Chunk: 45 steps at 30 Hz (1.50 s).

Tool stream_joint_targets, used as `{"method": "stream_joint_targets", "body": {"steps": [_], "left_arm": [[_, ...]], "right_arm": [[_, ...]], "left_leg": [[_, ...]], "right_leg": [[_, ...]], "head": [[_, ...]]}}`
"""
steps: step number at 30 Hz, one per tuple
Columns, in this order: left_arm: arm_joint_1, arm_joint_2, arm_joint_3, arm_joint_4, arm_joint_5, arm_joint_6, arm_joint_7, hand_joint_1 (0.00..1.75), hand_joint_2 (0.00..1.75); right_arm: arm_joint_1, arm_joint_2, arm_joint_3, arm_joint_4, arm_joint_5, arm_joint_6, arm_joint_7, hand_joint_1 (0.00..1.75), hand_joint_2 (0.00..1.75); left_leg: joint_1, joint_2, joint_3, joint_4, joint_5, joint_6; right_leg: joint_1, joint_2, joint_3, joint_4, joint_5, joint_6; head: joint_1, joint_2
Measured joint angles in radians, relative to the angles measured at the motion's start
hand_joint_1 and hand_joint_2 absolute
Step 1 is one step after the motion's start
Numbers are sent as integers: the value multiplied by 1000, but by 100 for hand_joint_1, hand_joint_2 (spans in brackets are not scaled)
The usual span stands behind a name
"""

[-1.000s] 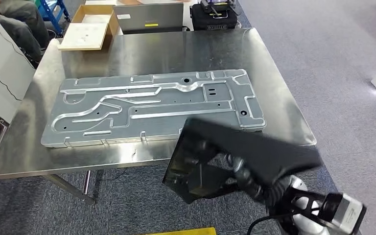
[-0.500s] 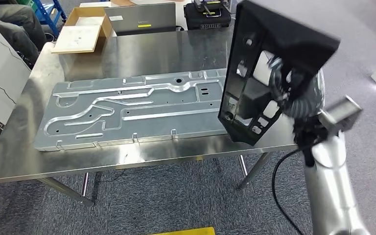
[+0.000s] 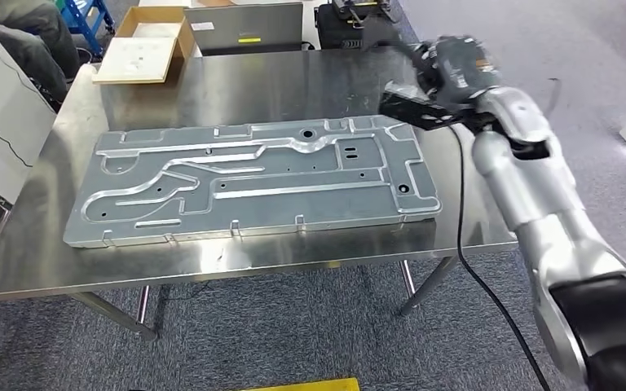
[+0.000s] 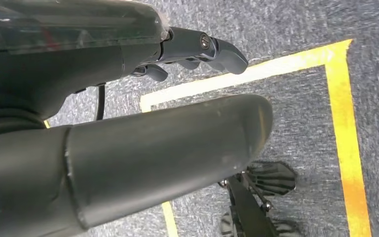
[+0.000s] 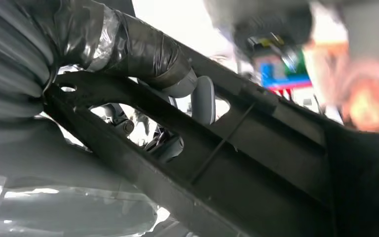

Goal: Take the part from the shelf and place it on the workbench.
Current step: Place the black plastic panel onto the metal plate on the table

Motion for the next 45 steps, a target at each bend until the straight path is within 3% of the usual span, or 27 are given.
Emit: {"method": "stream_joint_targets", "body": {"steps": [2, 4, 6, 9, 10, 11, 12, 14, 16, 19, 21, 22, 24, 25, 26, 27, 28, 30, 31, 33, 36, 38, 40, 41, 42, 43, 45], "left_arm": [[-3, 1, 0, 0, -7, -3, 0, 0, 0], [-5, 2, 0, 0, -13, -5, -1, 0, 0], [-5, 2, 0, 0, -19, -8, -2, 0, 0], [-5, 1, -1, 0, -28, -14, -3, 0, 0], [-5, 0, -1, 0, -32, -16, -3, 0, 0], [-5, -1, -1, 0, -35, -18, -3, 0, 0], [-6, -2, -1, 0, -38, -19, -3, 0, 0], [-7, -3, -1, 0, -42, -19, -3, 0, 0], [-10, -3, -1, 0, -43, -19, -3, 0, 0], [-10, -3, -2, 0, -44, -19, -2, 0, 0], [-9, -4, -2, 0, -47, -19, -1, 0, 0], [-9, -4, -2, 0, -50, -18, 0, 0, 0], [-11, -4, -2, 0, -55, -17, 2, 0, 0], [-11, -4, -2, 0, -57, -18, 3, 0, 0], [-12, -4, -2, 0, -59, -20, 3, 0, 0], [-14, -5, -2, 0, -61, -25, 1, 0, 0], [-15, -6, -2, 0, -63, -32, -3, 0, 0], [-17, -9, -2, 0, -63, -44, -11, 0, 0], [-18, -11, -2, 0, -63, -48, -14, 0, 0], [-20, -14, -2, 0, -63, -51, -19, 0, 0], [-20, -17, -2, 0, -65, -59, -31, 0, 0], [-19, -18, -2, 0, -70, -68, -44, 0, 0], [-19, -20, -2, 0, -75, -75, -58, 0, 0], [-19, -22, -2, 0, -78, -79, -65, 0, 0], [-19, -24, -2, 0, -82, -82, -71, 0, 0], [-19, -27, -2, 0, -85, -86, -77, 0, 0], [-21, -30, -2, 0, -92, -93, -87, 0, 0]], "right_arm": [[-35, 41, 66, 103, 42, -5, 20, 173, 175], [-56, 78, 115, 175, 55, -6, 27, 173, 175], [-75, 111, 144, 228, 60, 5, 31, 173, 175], [-95, 164, 176, 302, 72, 43, 35, 173, 175], [-95, 183, 189, 326, 77, 52, 33, 173, 175], [-92, 201, 201, 348, 82, 58, 30, 173, 175], [-88, 218, 214, 367, 86, 61, 27, 173, 175], [-83, 248, 234, 397, 91, 62, 23, 173, 175], [-82, 270, 248, 419, 92, 61, 22, 173, 175], [-82, 284, 263, 443, 95, 62, 22, 173, 175], [-83, 291, 269, 455, 101, 64, 23, 173, 175], [-83, 297, 273, 460, 106, 64, 28, 173, 175], [-80, 319, 284, 472, 121, 61, 45, 173, 175], [-77, 334, 291, 479, 130, 60, 55, 173, 175], [-72, 350, 298, 487, 137, 59, 64, 173, 175], [-68, 367, 303, 495, 143, 60, 71, 173, 175], [-66, 382, 306, 501, 145, 63, 76, 173, 175], [-66, 411, 310, 509, 147, 68, 84, 173, 175], [-66, 424, 312, 511, 147, 70, 87, 173, 175], [-67, 445, 315, 517, 147, 72, 90, 173, 175], [-68, 466, 317, 523, 145, 78, 89, 173, 175], [-68, 476, 324, 523, 133, 90, 90, 173, 175], [-58, 485, 339, 523, 103, 103, 91, 173, 175], [-49, 488, 349, 523, 83, 108, 90, 173, 175], [-39, 491, 361, 523, 63, 109, 89, 173, 175], [-30, 492, 374, 523, 42, 110, 86, 173, 175], [-16, 495, 403, 523, 8, 106, 78, 173, 175]], "left_leg": [[-2, 0, -2, -1, -1, -11], [0, 0, -3, -7, 0, -22], [3, 1, -15, 18, -21, -32], [4, 1, -101, 203, -105, -41], [4, 1, -133, 263, -122, -43], [4, 1, -149, 288, -119, -43], [4, 1, -146, 272, -96, -41], [4, 2, -91, 138, -19, -35], [0, 1, -37, 20, 25, -28], [-2, -1, -26, -5, 25, -20], [2, -2, -26, -9, 29, -10], [5, -1, -25, -11, 30, -5], [5, 2, -25, -11, 29, 1], [5, 3, -24, -11, 28, 2], [5, 5, -23, -10, 27, 3], [5, 5, -22, -10, 25, 2], [5, 5, -19, -10, 23, 0], [4, 3, -13, -9, 18, -6], [2, 2, -12, -9, 15, -10], [1, 1, -10, -12, 15, -19], [5, 1, -10, -8, 5, -36], [7, 1, -44, 74, -46, -45], [8, 1, -108, 213, -108, -51], [8, 1, -131, 261, -120, -54], [8, 2, -139, 271, -112, -55], [8, 2, -125, 238, -84, -55], [9, 3, -58, 97, -15, -52]], "right_leg": [[6, 1, 23, -59, 9, -11], [8, 2, 26, -72, 8, -24], [7, -1, 32, -81, 10, -37], [9, -3, 37, -85, 8, -51], [10, -2, 39, -85, 7, -53], [11, -1, 42, -85, 6, -55], [12, 1, 45, -85, 4, -56], [13, 5, 52, -84, -1, -55], [16, 7, 53, -82, -5, -49], [20, 6, 50, -80, -8, -35], [18, 4, 41, -59, -26, -25], [18, 4, 25, -22, -49, -20], [15, 3, -35, 101, -111, -13], [15, 3, -68, 165, -133, -11], [14, 3, -89, 202, -137, -11], [14, 3, -94, 203, -121, -11], [14, 3, -76, 161, -87, -14], [16, 3, -13, 22, -14, -24], [19, 3, 12, -33, 5, -29], [25, 4, 31, -74, 7, -37], [21, 2, 42, -94, 12, -53], [17, -1, 48, -103, 16, -62], [18, 0, 48, -102, 16, -66], [19, 1, 49, -101, 15, -67], [19, 1, 49, -100, 14, -67], [19, 2, 50, -98, 12, -66], [19, 3, 52, -93, 7, -61]], "head": [[0, 0], [-1, 0], [-1, 0], [-2, 0], [-1, 0], [-2, 0], [-1, 0], [-1, 0], [-1, 0], [-1, 0], [-1, 0], [-1, 0], [-1, 0], [-1, 0], [-1, 0], [-1, 0], [-1, 0], [-1, 0], [-1, 0], [-1, 0], [-1, 0], [-1, 0], [-1, 0], [-1, 0], [-1, 0], [-1, 0], [-1, 0]]}}
